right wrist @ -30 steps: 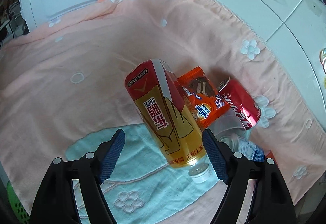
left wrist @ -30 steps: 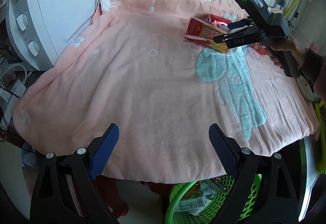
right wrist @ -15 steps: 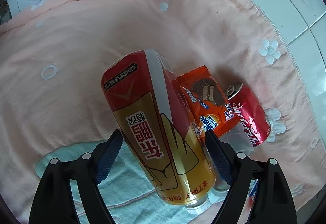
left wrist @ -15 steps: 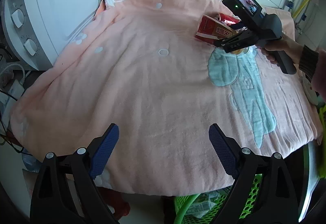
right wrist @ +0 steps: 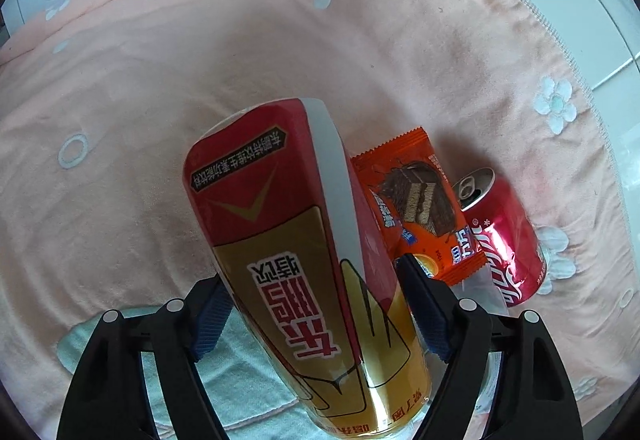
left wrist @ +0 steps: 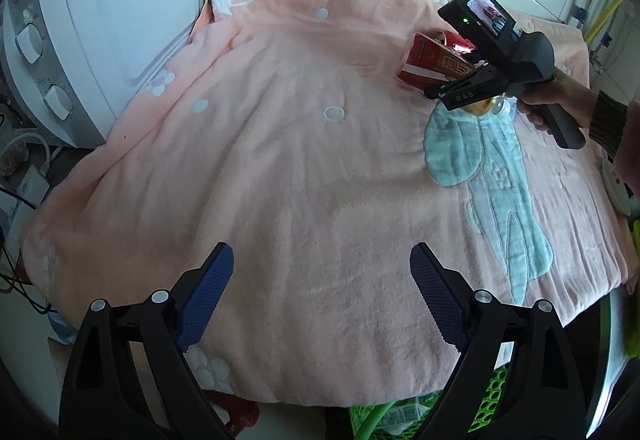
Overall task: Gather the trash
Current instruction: 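Lift drink bottle with right gripper while left grasps orange snack wrapper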
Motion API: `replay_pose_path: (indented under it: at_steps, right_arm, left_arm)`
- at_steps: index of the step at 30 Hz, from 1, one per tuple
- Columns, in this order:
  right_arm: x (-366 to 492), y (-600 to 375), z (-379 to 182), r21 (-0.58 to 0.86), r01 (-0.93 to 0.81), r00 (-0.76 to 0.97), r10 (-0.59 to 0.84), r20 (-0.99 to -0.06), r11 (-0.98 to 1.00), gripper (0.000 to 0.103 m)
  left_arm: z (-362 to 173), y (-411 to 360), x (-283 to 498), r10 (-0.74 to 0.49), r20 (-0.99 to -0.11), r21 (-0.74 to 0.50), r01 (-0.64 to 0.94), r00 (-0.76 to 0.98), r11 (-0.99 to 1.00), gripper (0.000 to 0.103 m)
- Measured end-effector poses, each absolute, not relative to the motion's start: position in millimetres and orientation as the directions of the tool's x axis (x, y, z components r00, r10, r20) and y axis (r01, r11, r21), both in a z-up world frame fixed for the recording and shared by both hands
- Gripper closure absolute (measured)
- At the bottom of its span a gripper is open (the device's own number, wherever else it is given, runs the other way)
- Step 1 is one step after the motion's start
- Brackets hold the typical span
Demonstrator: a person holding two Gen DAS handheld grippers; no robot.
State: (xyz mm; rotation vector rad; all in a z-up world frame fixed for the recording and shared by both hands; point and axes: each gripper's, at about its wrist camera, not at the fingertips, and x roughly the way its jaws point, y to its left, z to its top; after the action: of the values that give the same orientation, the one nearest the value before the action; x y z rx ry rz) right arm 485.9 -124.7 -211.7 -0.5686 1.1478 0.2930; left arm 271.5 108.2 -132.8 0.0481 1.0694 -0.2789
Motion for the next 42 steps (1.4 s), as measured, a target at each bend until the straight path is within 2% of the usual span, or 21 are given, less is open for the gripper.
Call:
replay_pose_path:
  at_steps: [11, 18, 30, 42]
  right_arm:
    - [444.8, -180.5, -156.1, -0.117, -0.362, 0.401, 0.041, -0.915, 0.925, 0.030]
    - [406.2, -221.5, -118.1, -0.013, -0.247, 0.433, 0.099, -0.896, 0.969, 0.031]
    - [344.2, -249.4, -90.0, 0.066, -0.151, 0.498, 0.133, -0.857, 0.986, 0.031]
    - [304.3, -250.0, -87.3, 0.083, -0.114, 0.516, 0.131, -0.847, 0.990, 0.031]
  left_arm:
    - [-115.6, 87.5, 320.0, -0.236, -0.842, -0.124, 0.252, 0.486, 0.960, 0.014]
    - [-111.6, 37.6, 366.4, -0.277, -0.819, -0.112, 0.334, 0.502, 0.936, 0.015]
    - [-136.6, -65.8, 456.3, -0.353, -0.825, -0.124, 0.467, 0.441, 0.875, 0.016]
    - [-181.4, -111.4, 511.3, -0.444, -0.836, -0.283, 0.442, 0.321, 0.851, 0.016]
